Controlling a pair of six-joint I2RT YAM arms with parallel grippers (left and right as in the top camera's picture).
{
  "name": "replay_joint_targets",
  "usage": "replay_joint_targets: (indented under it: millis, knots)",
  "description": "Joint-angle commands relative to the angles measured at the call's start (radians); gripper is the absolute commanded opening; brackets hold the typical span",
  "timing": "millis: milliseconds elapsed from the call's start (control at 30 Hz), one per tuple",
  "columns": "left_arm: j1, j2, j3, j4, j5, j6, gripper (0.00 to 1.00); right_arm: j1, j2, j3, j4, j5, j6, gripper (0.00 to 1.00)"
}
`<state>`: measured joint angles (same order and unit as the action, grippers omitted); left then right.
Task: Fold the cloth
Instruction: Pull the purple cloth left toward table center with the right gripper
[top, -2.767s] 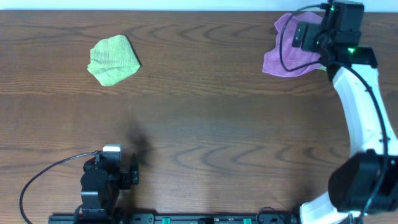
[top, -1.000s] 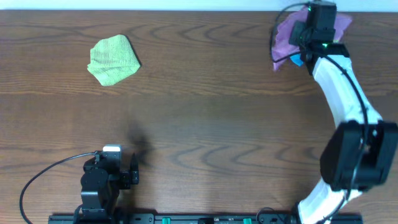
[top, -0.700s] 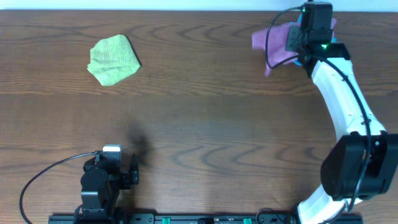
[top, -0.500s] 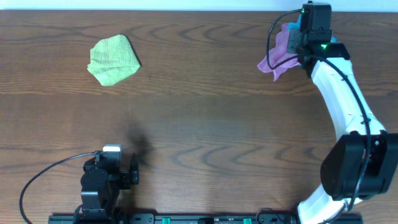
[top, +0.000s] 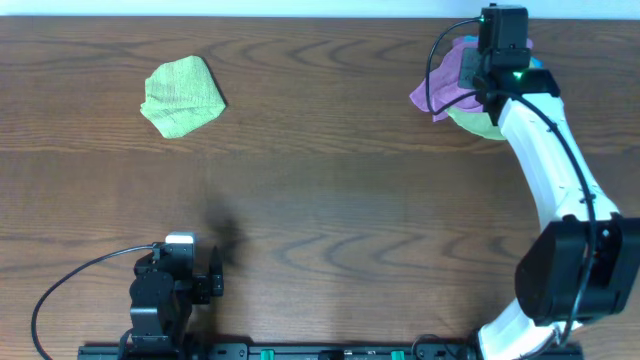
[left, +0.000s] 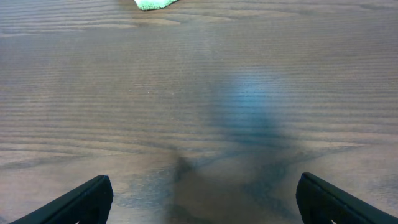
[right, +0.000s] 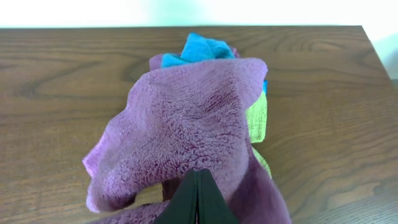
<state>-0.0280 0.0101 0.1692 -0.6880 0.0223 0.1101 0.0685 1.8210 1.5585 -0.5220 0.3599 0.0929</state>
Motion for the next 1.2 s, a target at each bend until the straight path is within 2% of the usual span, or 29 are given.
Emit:
replay_joint_targets:
  millis: [0, 200, 367, 467, 567, 700, 900, 1167]
  knots:
    - [0.003, -0.006, -0.01, -0.013, -0.004, 0.018, 0.95, 0.023, -0.068, 0.011, -0.006, 0.018, -0.005, 0.01]
    - [0.003, -0.006, -0.01, -0.012, -0.004, 0.018, 0.96, 0.066, -0.116, 0.011, -0.045, 0.002, -0.001, 0.01]
    - [0.003, -0.006, -0.01, -0.013, -0.004, 0.018, 0.96, 0.188, -0.207, 0.012, -0.101, -0.006, -0.001, 0.02]
    - [0.003, -0.006, -0.01, -0.012, -0.004, 0.018, 0.95, 0.264, -0.248, 0.012, -0.206, -0.055, 0.014, 0.02]
    - [0.003, -0.006, -0.01, -0.012, -0.004, 0.018, 0.95, 0.326, -0.272, 0.012, -0.346, -0.1, 0.096, 0.02]
    - [0.003, -0.006, -0.01, -0.013, -0.007, 0.018, 0.95, 0.381, -0.294, 0.012, -0.428, -0.209, 0.136, 0.01]
    - [0.003, -0.006, -0.01, -0.013, -0.007, 0.018, 0.95, 0.446, -0.3, 0.012, -0.436, -0.367, 0.135, 0.02]
    - [0.003, -0.006, -0.01, -0.013, -0.007, 0.018, 0.95, 0.487, -0.275, 0.012, -0.332, -0.416, 0.066, 0.02]
